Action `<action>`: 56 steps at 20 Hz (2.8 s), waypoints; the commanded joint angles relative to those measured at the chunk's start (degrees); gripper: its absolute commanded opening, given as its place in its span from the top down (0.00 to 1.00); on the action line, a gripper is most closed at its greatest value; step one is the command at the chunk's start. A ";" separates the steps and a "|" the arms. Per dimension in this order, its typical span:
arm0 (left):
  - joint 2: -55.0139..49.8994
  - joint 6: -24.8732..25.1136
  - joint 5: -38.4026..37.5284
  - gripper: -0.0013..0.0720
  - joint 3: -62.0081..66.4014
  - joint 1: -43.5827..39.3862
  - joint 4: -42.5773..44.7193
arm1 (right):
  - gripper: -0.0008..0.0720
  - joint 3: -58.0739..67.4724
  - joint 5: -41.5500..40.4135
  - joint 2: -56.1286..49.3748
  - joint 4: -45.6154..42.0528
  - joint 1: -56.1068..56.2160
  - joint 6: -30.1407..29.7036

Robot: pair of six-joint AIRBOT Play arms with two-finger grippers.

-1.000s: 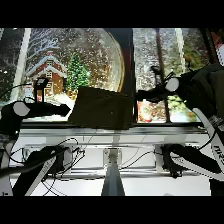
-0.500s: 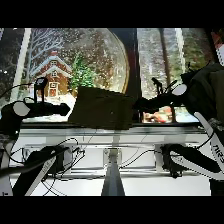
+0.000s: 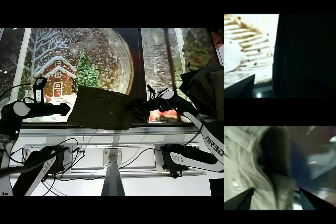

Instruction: Fold the clothes and pants, and hang the long-sleeved shirts on hangers.

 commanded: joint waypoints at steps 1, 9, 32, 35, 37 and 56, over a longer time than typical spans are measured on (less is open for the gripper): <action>0.00 -0.02 0.02 0.06 0.00 0.04 0.02 | 0.13 -0.04 1.73 -5.62 12.33 0.31 -5.03; 0.00 -0.02 0.48 0.06 0.00 0.04 0.02 | 0.86 10.58 -0.20 -7.63 13.90 8.09 -12.52; 0.04 0.02 4.07 0.06 0.11 0.07 0.04 | 0.92 46.12 20.48 22.25 -46.75 -65.68 20.59; 0.04 0.00 4.07 0.06 0.11 0.04 0.04 | 0.92 46.12 23.52 22.25 -49.18 -73.88 21.90; 0.04 0.00 4.07 0.06 0.11 0.07 0.04 | 0.92 46.12 23.89 22.25 -51.15 -77.44 21.90; 0.04 0.00 4.04 0.06 0.11 0.07 0.04 | 0.92 46.07 10.91 21.38 -46.75 -41.68 8.35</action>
